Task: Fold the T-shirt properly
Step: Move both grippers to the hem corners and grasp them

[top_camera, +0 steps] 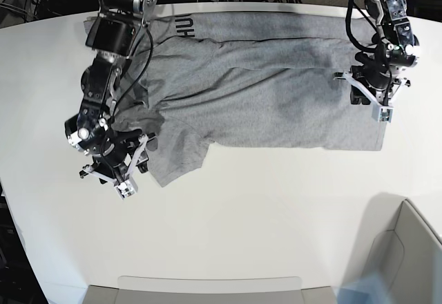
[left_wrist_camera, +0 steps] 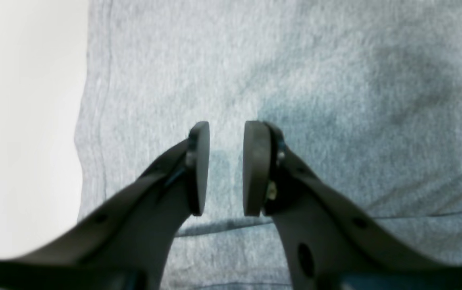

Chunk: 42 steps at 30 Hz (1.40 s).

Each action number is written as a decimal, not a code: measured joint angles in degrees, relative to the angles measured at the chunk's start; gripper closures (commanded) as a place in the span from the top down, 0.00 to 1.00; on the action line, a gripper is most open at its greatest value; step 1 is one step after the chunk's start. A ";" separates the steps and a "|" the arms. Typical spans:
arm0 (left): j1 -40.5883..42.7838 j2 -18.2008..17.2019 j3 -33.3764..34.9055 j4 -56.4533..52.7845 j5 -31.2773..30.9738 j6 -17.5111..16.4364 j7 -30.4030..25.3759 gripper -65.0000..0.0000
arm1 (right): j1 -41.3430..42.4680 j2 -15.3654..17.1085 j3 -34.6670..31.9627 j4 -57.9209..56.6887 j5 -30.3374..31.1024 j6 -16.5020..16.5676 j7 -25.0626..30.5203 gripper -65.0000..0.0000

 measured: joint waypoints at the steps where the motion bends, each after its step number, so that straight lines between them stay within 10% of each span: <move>1: 0.00 0.02 0.00 0.00 0.00 0.00 0.02 0.24 | 1.73 0.79 -0.02 -3.08 0.17 -0.02 -0.61 0.43; 9: 0.17 0.09 0.00 0.00 0.00 0.00 0.02 0.24 | 12.59 5.05 0.35 -23.08 0.26 0.00 0.39 0.43; 22: 0.31 -0.02 -0.17 0.00 0.02 0.02 0.04 0.24 | 15.06 6.34 0.42 -47.08 3.43 -2.08 24.79 0.43; 35: -13.42 -1.29 -3.48 -9.49 -0.17 -0.02 -0.37 0.44 | 16.13 6.36 0.24 -48.39 4.63 -0.04 20.81 0.42; 42: -26.49 -11.50 2.10 -31.89 0.39 0.04 -1.51 0.47 | 15.85 6.95 0.17 -48.43 5.31 -0.04 20.87 0.42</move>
